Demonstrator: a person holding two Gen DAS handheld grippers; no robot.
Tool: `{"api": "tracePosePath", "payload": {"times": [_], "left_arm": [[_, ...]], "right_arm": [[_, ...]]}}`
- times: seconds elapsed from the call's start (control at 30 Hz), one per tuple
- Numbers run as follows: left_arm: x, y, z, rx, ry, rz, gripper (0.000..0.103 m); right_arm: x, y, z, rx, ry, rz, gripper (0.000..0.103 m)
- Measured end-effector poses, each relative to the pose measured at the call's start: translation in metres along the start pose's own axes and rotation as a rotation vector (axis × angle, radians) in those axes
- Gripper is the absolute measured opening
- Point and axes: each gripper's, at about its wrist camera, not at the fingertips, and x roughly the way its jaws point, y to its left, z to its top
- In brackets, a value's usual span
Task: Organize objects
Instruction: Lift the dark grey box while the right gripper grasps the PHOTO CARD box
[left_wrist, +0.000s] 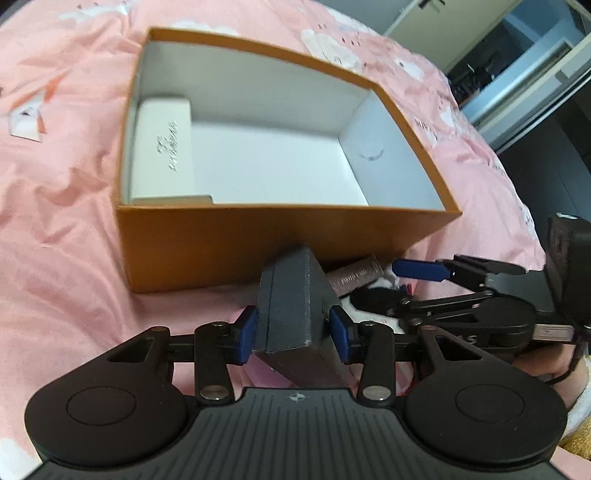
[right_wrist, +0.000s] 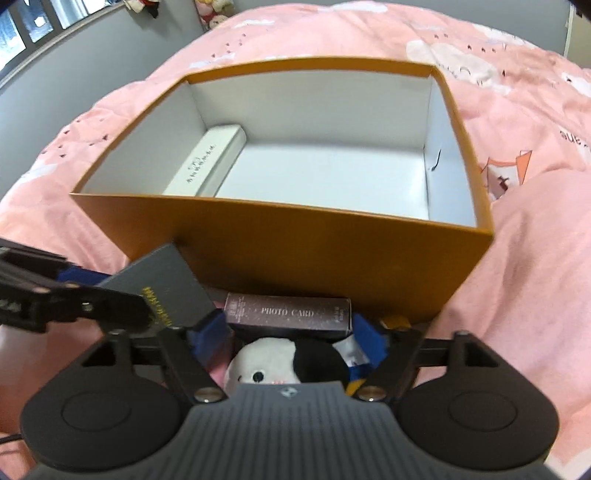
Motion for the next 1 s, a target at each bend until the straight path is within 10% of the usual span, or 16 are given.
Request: {"api": "tracePosePath", "payload": {"times": [0.53,1.0], "left_arm": [[-0.029,0.011,-0.010,-0.073,-0.120,0.023,0.040],[-0.096,-0.026,-0.012,-0.030,-0.310,-0.052,0.040]], "right_arm": [[0.035,0.016,0.006,-0.051,0.062,-0.064,0.089],[-0.063,0.022,0.006,-0.098,-0.097,-0.007,0.088]]}}
